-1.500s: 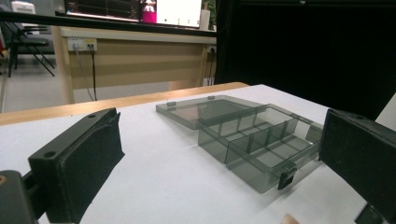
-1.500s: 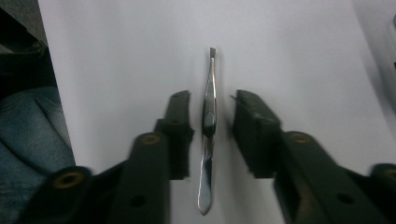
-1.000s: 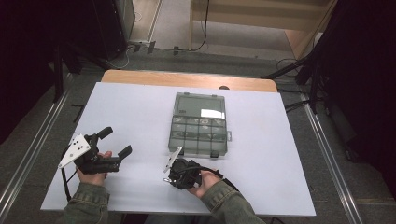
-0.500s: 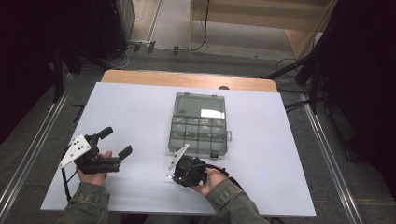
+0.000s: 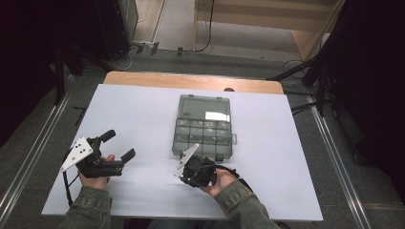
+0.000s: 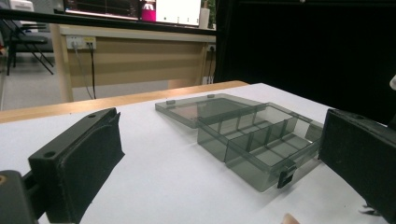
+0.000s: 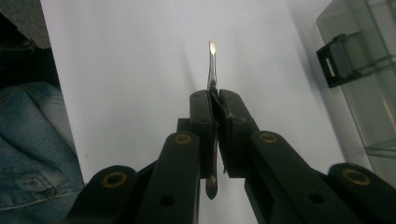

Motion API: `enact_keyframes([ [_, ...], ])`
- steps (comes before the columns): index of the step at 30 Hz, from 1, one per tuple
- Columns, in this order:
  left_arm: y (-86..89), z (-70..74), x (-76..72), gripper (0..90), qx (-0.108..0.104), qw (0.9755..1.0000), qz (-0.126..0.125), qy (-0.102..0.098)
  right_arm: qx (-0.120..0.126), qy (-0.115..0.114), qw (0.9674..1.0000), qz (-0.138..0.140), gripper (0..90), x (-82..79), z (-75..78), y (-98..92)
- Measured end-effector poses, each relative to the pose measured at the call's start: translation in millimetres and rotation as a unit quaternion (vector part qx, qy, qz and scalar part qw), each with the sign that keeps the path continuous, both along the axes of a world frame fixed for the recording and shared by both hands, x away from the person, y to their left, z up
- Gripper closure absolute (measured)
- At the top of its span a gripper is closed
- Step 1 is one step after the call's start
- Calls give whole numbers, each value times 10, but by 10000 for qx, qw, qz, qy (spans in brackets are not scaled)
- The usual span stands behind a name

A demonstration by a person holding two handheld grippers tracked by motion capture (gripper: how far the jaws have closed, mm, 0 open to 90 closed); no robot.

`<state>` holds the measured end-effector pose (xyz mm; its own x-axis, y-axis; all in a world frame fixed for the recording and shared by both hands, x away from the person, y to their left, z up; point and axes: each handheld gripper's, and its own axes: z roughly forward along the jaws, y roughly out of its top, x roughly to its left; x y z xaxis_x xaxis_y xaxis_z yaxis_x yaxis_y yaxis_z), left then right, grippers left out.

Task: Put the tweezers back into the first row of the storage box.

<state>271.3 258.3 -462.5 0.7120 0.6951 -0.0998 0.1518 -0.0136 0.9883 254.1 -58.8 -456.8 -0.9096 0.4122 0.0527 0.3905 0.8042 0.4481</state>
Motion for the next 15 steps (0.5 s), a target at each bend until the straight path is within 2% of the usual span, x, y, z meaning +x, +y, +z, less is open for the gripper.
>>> enact_keyframes([
  [3,1,0,-1,0,-1,10000,10,3,2,-22,9999,-113,870,5,54,-37],
  [6,-1,-1,0,0,0,10000,11,1,52,-78,9999,-94,870,25,82,-74],
  [12,-1,-2,2,0,6,10000,9,5,53,-239,9994,-225,870,81,148,-159],
  [15,-2,-2,2,0,9,10000,7,4,95,-240,9992,-304,870,115,188,-201],
])
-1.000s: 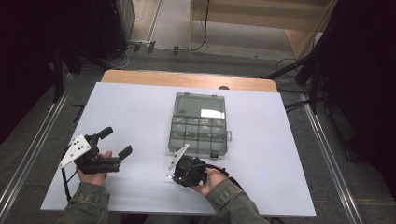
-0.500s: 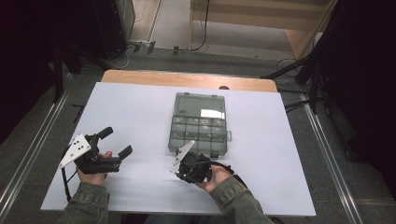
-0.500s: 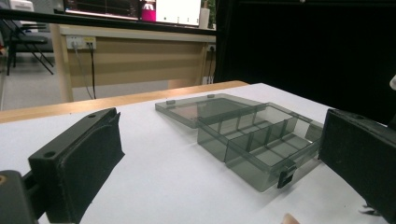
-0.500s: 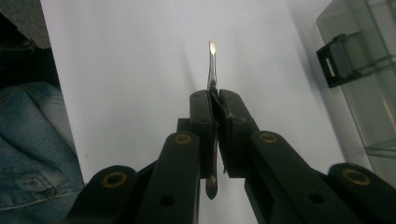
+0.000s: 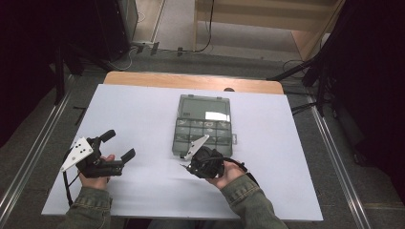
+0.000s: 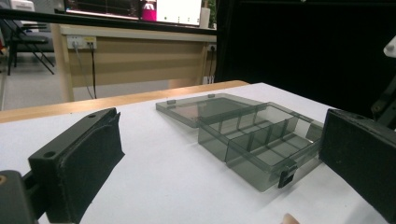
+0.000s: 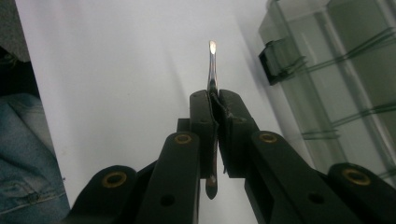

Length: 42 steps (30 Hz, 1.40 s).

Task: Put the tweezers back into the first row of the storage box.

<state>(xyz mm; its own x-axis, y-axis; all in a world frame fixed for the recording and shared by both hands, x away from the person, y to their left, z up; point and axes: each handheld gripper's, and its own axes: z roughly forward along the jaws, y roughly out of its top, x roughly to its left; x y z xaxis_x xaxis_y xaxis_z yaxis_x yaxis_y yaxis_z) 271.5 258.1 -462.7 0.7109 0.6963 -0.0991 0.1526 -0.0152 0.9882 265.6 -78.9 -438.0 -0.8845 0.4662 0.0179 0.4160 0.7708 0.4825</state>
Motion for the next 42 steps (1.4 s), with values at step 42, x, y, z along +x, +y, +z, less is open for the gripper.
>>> enact_keyframes([
  [42,1,-2,2,0,-32,10000,-6,22,91,-702,9957,-596,869,829,184,-433],
])
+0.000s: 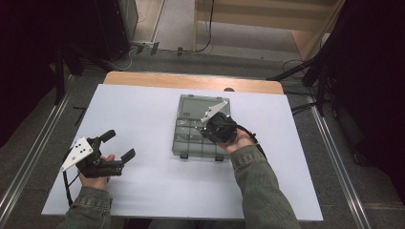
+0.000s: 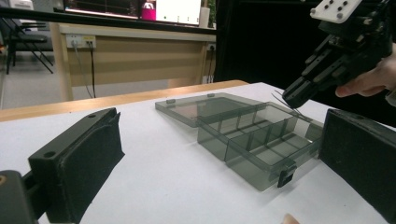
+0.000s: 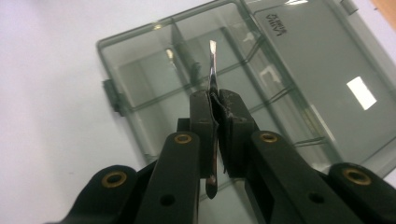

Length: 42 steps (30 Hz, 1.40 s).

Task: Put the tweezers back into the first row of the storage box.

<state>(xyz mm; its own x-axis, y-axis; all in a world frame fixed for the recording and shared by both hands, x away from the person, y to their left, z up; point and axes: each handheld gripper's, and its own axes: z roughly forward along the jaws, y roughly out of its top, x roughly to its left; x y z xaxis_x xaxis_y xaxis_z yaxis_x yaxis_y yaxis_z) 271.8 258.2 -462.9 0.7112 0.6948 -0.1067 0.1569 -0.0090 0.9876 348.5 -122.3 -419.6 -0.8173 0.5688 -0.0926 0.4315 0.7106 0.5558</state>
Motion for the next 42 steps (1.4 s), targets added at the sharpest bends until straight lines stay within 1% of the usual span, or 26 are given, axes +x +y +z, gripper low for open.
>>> enact_keyframes([
  [2,1,0,0,0,-10,10000,-1,-2,-14,-40,10000,15,869,42,-12,6],
  [3,4,0,0,0,-3,10000,-5,-1,-82,-136,9999,7,869,77,-24,19],
  [4,4,0,0,0,-3,10000,-5,-1,-82,-136,9999,7,869,77,-24,19],
  [5,3,-1,1,0,3,10000,-7,7,-199,-235,9995,46,868,120,-43,40],
  [6,3,-1,1,0,3,10000,-7,7,-199,-235,9995,46,868,120,-43,40],
  [8,2,-1,1,0,1,10000,-12,12,-339,-298,9990,58,868,158,-67,68],
  [10,7,7,-11,0,-44,10000,-3,0,-453,-287,9985,68,867,242,-107,100],
  [12,13,8,-11,0,-43,10000,-12,-13,-438,-272,9987,45,867,262,-125,106],
  [13,18,7,-11,0,-51,10000,-8,-6,-453,-197,9988,3,867,304,-174,115],
  [16,26,5,-12,0,-73,10000,2,0,-509,-133,9986,-19,865,351,-232,124],
  [20,21,5,-15,0,-72,10000,-12,-7,-426,-55,9991,-68,849,382,-263,124],
  [21,20,5,-15,0,-77,10000,-12,-4,-395,-12,9991,-133,812,376,-261,125],
  [24,16,3,-13,0,-71,10000,-13,10,-266,-86,9992,-270,654,359,-219,108],
  [25,16,3,-13,0,-71,10000,-13,10,-266,-86,9992,-270,654,359,-219,108],
  [26,12,2,-14,0,-69,10000,-17,8,-170,-93,9990,-393,583,335,-172,78],
  [27,12,2,-14,0,-69,10000,-17,8,-122,-106,9991,-402,546,331,-158,62],
  [29,9,0,-13,0,-61,10000,-13,10,71,-25,9988,-485,475,314,-126,17],
  [30,9,0,-12,0,-71,10000,-14,11,71,-25,9988,-485,475,314,-126,17],
  [31,11,1,-11,0,-73,10000,-13,7,175,51,9984,-536,408,292,-102,-32],
  [32,12,1,-11,0,-80,10000,-10,6,175,51,9984,-536,408,292,-102,-32],
  [34,17,4,-12,0,-83,10000,6,8,259,51,9977,-617,371,251,-77,-82],
  [35,17,5,-13,0,-91,10000,11,3,478,-31,9964,-694,315,200,-56,-152],
  [36,17,5,-13,0,-91,10000,11,3,478,-31,9964,-694,315,200,-56,-152],
  [37,16,5,-13,0,-88,10000,9,-1,517,-41,9959,-747,293,185,-49,-174],
  [39,13,5,-14,0,-91,10000,8,-1,679,-54,9942,-832,239,147,-38,-247],
  [42,13,5,-13,0,-87,10000,8,2,794,-56,9928,-891,162,103,-39,-326],
])
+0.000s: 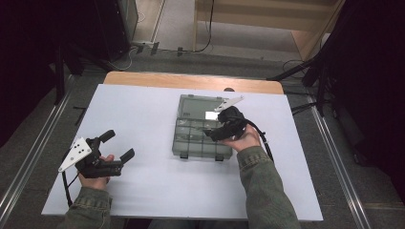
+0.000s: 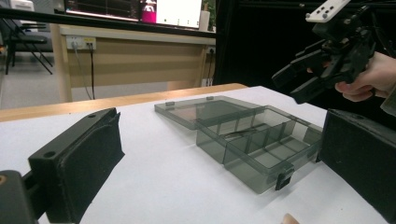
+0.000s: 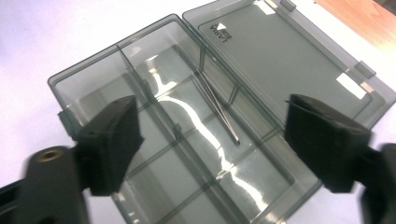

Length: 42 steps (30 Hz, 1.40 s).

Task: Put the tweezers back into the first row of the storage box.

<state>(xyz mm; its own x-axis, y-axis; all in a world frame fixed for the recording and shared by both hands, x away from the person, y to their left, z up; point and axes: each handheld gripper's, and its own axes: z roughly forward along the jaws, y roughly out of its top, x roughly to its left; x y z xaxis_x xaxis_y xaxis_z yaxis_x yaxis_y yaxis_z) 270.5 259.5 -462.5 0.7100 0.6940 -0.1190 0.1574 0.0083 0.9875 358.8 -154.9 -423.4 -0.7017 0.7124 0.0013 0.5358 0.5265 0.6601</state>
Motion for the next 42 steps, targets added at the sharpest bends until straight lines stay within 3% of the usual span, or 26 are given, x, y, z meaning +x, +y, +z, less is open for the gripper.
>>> enact_keyframes([
  [11,-4,-6,8,0,13,10000,7,20,175,149,9995,-227,0,-150,-57,-190],
  [16,-5,-5,5,0,11,10000,6,16,216,154,9990,-362,0,-228,-92,-288],
  [24,-9,-5,7,0,-7,10000,3,24,482,172,9969,-602,0,-448,-148,-499],
  [25,-9,-4,6,0,-13,10000,2,27,572,75,9962,-655,0,-514,-163,-558],
  [29,-6,-1,3,0,-34,10000,0,29,624,107,9952,-750,0,-593,-175,-630],
  [30,-5,-1,3,0,-34,10000,3,26,721,-92,9939,-826,0,-677,-192,-677],
  [34,-6,0,2,0,-12,10000,0,19,813,-205,9924,-896,0,-769,-223,-739],
  [37,-8,-1,2,0,-4,10000,0,19,1005,-409,9888,-1028,0,-885,-290,-832],
  [39,-7,-2,4,0,0,10000,3,25,1044,-456,9880,-1048,0,-904,-304,-851],
  [40,-6,-2,3,0,2,10000,1,27,1096,-369,9872,-1100,0,-926,-318,-875],
  [42,-7,-1,2,0,0,10000,4,25,1205,-514,9847,-1145,0,-971,-348,-918],
])
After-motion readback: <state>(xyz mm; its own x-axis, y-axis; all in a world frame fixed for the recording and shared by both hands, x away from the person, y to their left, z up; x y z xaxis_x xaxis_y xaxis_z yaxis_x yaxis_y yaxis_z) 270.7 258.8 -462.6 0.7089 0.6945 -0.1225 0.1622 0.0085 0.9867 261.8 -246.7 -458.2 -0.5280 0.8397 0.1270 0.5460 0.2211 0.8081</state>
